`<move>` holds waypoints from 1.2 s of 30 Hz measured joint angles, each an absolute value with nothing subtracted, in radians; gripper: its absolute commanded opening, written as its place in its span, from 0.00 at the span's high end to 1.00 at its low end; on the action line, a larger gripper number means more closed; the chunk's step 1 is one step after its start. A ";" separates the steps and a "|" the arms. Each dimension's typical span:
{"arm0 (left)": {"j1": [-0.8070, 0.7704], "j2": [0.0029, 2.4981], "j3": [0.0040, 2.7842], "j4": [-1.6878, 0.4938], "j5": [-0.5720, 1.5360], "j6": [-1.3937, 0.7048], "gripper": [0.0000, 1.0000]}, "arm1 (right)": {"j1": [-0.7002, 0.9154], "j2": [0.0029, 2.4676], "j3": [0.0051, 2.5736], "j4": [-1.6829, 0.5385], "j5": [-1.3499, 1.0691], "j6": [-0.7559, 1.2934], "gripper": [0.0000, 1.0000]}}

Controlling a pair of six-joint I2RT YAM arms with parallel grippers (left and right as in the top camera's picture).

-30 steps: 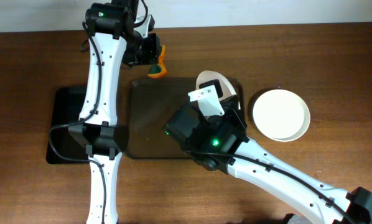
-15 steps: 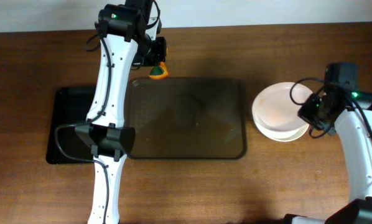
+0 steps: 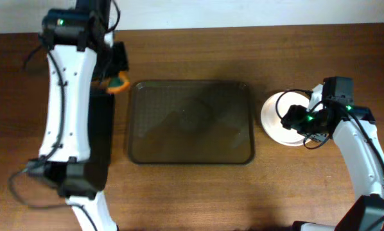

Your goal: Clean dirty plates on tray and stack at the side

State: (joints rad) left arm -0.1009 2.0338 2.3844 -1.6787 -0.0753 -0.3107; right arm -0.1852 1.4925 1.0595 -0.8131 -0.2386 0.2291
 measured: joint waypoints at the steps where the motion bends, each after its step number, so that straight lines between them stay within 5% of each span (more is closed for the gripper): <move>1: -0.070 1.995 2.263 -1.665 -0.116 -0.337 1.00 | -0.175 1.493 1.060 -0.810 -0.239 0.227 0.33; 11: 0.167 2.003 1.394 -0.869 -0.169 -0.279 0.98 | -0.168 1.495 1.078 -0.878 -0.239 0.189 0.32; 13: 0.170 2.003 1.345 -0.827 -0.173 -0.277 0.01 | -0.168 1.498 1.157 -0.986 -0.232 0.175 0.32; 20: 0.171 1.961 1.496 -1.073 -0.149 -0.267 0.00 | -0.168 1.472 1.564 -1.355 -0.142 0.134 0.32; 24: 0.171 1.625 1.613 -1.119 -0.134 -0.268 0.00 | -0.168 1.328 1.856 -1.534 -0.109 0.131 0.32; 25: 0.171 1.591 1.615 -1.119 -0.134 -0.268 0.00 | -0.168 1.295 1.893 -1.565 -0.108 0.131 0.01; 36: 0.171 1.588 1.614 -1.122 -0.131 -0.268 0.00 | -0.168 0.834 1.954 -1.692 -0.101 0.133 0.02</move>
State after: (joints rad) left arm 0.1707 1.5875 1.6142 -1.1221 -0.1310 -0.2684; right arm -0.1684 0.8337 1.9537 -1.6917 -0.1009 0.1326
